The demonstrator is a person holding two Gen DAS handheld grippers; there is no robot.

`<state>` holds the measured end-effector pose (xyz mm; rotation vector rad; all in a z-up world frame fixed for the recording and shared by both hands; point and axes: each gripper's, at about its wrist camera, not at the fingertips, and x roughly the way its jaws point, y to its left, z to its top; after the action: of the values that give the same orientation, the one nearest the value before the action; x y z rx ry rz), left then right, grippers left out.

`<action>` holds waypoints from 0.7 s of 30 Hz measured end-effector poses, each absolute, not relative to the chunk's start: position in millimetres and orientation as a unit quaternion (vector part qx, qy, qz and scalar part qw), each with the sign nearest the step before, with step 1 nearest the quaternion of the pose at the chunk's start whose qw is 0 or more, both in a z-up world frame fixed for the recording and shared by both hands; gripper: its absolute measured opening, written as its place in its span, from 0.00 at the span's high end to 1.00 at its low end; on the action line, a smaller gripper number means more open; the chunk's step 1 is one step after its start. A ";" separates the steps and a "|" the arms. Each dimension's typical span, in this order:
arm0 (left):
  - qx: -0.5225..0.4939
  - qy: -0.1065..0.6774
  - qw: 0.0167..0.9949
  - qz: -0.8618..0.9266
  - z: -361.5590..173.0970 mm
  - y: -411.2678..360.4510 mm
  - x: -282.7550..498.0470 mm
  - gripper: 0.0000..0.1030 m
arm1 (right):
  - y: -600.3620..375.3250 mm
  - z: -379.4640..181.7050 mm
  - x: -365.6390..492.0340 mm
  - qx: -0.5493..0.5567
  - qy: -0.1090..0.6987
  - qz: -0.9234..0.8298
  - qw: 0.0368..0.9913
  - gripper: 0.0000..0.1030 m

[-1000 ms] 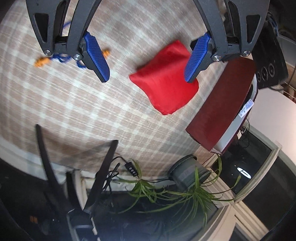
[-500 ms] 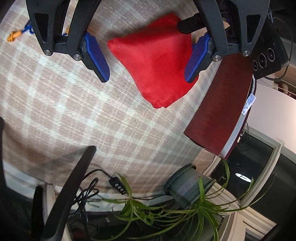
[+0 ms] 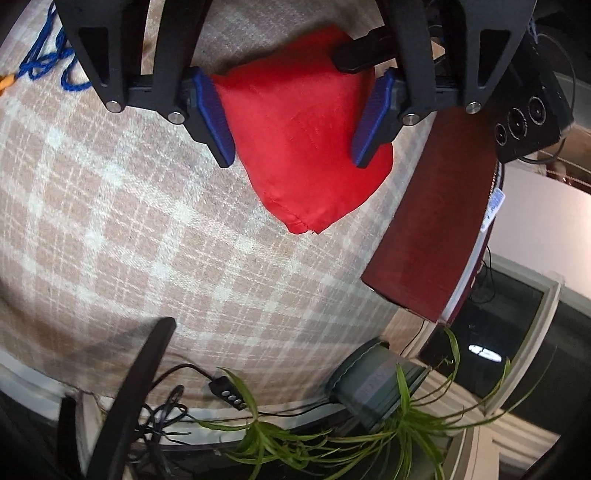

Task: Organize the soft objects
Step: 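Grasp the red pillow with the left tool while the right tool grips it too, then lift the red pillow with both tools and carry it over the box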

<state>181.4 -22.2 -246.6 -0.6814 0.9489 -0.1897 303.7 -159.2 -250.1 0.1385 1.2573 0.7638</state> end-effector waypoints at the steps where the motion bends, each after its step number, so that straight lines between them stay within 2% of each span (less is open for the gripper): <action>1: -0.319 0.446 0.831 -0.091 -244.7 -22.2 179.9 0.49 | -160.2 -249.6 301.8 0.065 0.573 0.348 0.739 0.42; 21: -0.302 0.400 0.857 -0.119 -187.6 -20.9 124.5 0.51 | -155.2 -191.7 224.9 0.070 0.532 0.362 0.762 0.42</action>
<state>124.5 -20.9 -187.6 -0.6343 0.8394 -0.2492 224.9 -155.2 -191.7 0.1530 1.1581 0.7879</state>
